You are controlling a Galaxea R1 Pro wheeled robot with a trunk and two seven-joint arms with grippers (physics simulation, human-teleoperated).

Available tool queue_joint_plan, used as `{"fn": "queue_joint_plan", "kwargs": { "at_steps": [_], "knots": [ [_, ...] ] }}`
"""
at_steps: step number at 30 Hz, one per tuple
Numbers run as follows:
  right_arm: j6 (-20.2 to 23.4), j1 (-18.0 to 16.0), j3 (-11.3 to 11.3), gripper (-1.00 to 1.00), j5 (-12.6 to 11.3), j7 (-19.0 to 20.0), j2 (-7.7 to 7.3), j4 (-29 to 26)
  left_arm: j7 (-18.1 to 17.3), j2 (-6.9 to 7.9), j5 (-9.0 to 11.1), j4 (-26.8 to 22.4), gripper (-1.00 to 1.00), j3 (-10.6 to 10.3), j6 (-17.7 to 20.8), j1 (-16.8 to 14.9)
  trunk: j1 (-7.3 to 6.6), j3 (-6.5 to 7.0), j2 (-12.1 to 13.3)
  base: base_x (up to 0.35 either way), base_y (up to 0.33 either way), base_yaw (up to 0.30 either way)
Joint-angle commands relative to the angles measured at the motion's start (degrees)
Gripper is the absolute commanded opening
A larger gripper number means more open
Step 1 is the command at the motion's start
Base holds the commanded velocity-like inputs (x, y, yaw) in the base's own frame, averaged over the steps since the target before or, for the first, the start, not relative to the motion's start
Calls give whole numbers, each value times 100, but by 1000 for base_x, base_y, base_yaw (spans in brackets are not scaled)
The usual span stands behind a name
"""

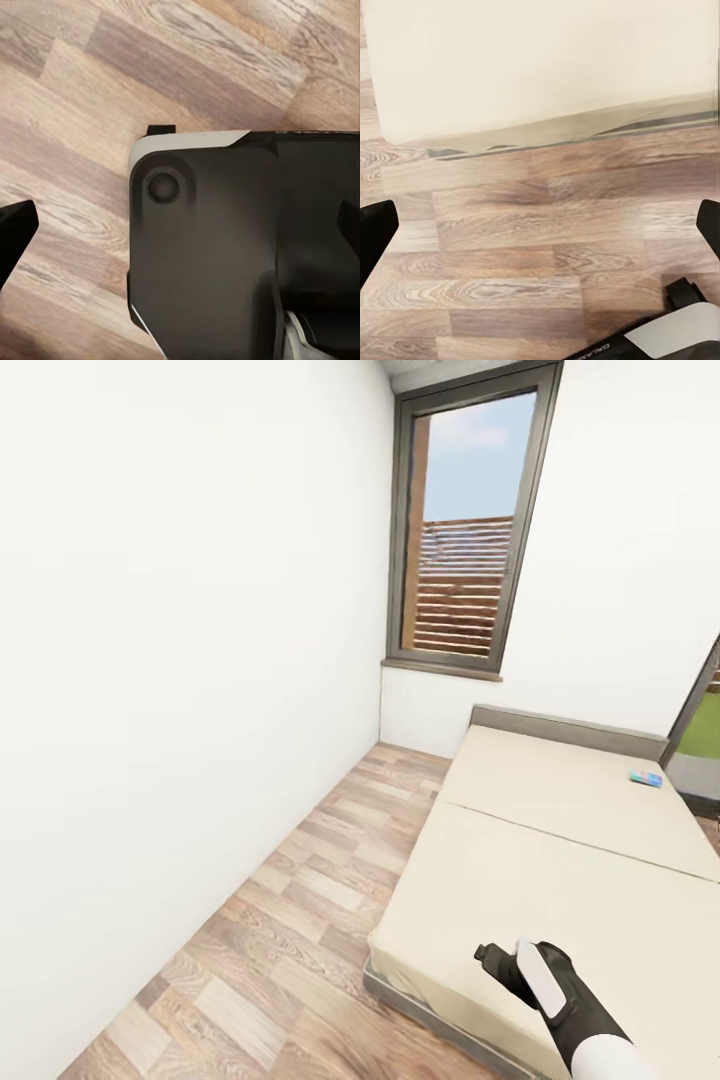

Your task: Put all the toys in the child's room - the three board games (two on the bed and one on the table), the two jigsaw puzzles on the table, and the tennis ball on the table - inside the toy box on the table in the child's room.

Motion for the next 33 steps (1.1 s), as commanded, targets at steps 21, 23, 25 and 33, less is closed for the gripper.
{"fn": "queue_joint_plan", "kwargs": {
  "at_steps": [21,23,25,33],
  "knots": [
    [16,-4,-8,100,-59,-44,-14,-8,20,-2,58,6,100,-48,-35,43,4,107,-13,0,0,-156],
    [16,-4,-8,100,-59,-44,-14,-8,19,-1,58,6,100,-47,-35,43,4,119,-13,0,0,-217],
    [16,-4,-8,100,-59,-44,-15,-8,20,-1,58,6,100,-47,-35,43,4,132,-13,0,0,-220],
    [16,-4,-8,100,-59,-44,-13,-8,20,-1,58,6,100,-49,-35,43,4,182,-13,0,0,-222]
  ]
}}
